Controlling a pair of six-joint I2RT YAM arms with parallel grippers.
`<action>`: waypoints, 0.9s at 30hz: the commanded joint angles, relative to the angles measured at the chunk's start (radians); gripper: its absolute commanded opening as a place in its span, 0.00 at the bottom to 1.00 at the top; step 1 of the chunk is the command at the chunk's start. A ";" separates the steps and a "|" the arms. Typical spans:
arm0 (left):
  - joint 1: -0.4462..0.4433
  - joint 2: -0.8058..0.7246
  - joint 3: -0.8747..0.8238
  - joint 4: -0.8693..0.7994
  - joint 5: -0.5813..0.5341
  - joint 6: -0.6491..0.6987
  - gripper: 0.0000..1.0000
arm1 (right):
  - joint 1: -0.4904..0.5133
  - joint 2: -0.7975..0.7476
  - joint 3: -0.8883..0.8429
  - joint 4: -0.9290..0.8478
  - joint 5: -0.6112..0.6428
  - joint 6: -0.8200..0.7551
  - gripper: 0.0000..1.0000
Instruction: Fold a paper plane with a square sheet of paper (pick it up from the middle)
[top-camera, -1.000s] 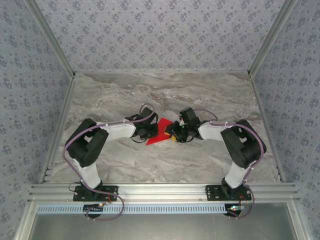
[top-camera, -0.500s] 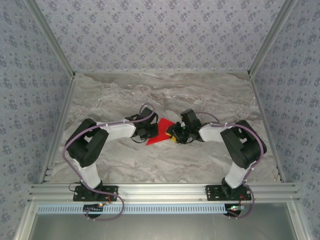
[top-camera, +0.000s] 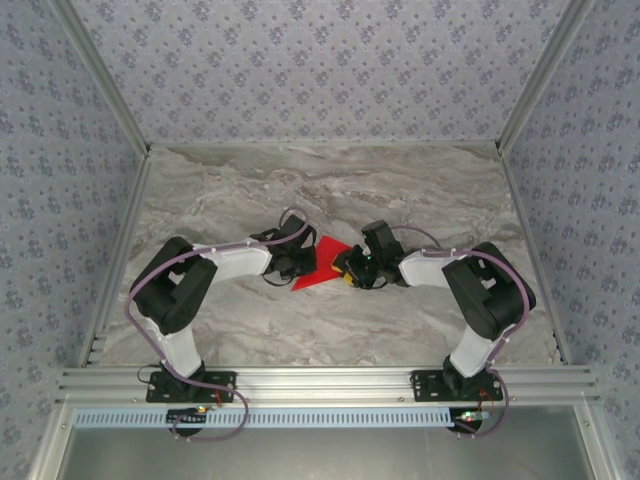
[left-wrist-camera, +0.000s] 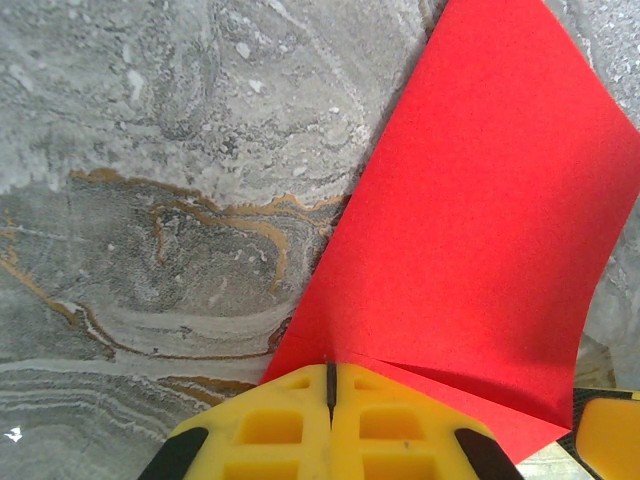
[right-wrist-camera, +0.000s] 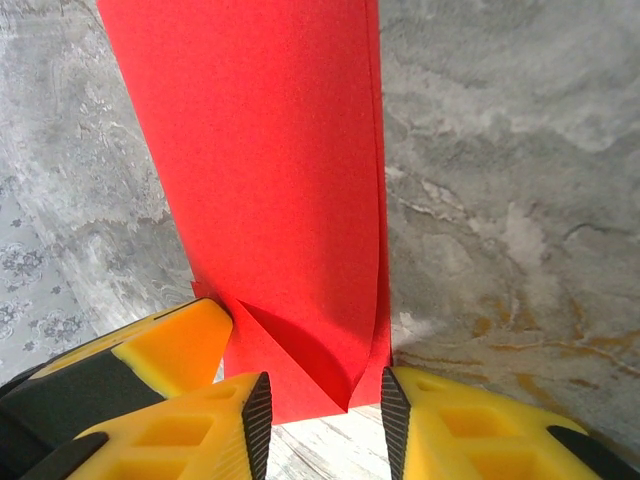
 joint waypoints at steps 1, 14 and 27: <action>-0.002 -0.005 0.002 -0.081 -0.032 -0.007 0.02 | 0.007 0.009 -0.011 0.025 0.004 0.020 0.34; -0.002 -0.037 0.000 -0.069 -0.010 0.007 0.05 | 0.004 0.044 0.006 0.100 -0.035 0.041 0.23; -0.004 -0.260 -0.117 0.056 0.019 0.138 0.37 | -0.018 -0.004 0.037 -0.045 -0.031 0.012 0.00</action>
